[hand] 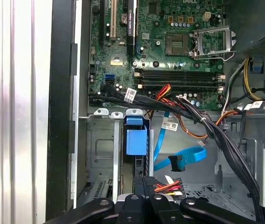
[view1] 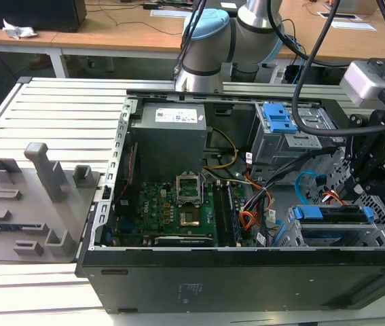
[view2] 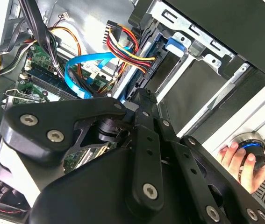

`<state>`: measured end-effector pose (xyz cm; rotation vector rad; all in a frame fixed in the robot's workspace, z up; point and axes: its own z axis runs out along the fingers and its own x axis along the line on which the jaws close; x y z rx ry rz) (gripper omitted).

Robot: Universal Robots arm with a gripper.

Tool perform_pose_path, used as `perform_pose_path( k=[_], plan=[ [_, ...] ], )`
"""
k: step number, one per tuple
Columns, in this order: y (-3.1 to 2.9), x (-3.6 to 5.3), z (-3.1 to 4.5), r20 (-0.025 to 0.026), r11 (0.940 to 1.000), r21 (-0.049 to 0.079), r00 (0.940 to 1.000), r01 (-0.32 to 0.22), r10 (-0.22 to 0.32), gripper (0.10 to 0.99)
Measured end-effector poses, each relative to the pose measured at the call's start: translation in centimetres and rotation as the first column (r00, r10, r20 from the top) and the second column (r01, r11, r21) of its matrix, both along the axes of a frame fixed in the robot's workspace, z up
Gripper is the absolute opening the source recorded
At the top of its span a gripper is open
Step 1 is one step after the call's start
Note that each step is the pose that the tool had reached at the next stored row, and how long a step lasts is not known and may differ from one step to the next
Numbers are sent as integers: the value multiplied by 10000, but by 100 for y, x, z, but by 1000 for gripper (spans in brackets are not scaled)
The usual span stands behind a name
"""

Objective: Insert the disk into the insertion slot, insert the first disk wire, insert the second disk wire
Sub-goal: 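Insert the second disk wire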

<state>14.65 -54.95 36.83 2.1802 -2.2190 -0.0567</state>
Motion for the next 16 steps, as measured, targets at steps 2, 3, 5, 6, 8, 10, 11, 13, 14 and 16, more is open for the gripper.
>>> perform_pose_path(
  k=[2,3,5,6,8,10,11,13,14,16],
  plan=[
    [0,0,0,0,10000,0,10000,0,0,106],
    [0,0,0,0,10000,0,10000,0,0,114],
    [0,0,-1,0,10000,0,10000,0,0,235],
    [0,0,-1,-1,10000,0,10000,0,0,294],
    [0,0,-1,0,10000,0,10000,0,0,361],
    [0,0,-1,0,10000,0,10000,0,0,361],
    [4,0,-4,0,10000,5,10000,0,0,361],
    [61,0,-2,0,10000,1,10000,1,-1,361],
    [101,1,-1,0,10000,-1,10000,0,0,361],
    [148,1,-2,0,10000,-2,10000,0,0,361]
  ],
)
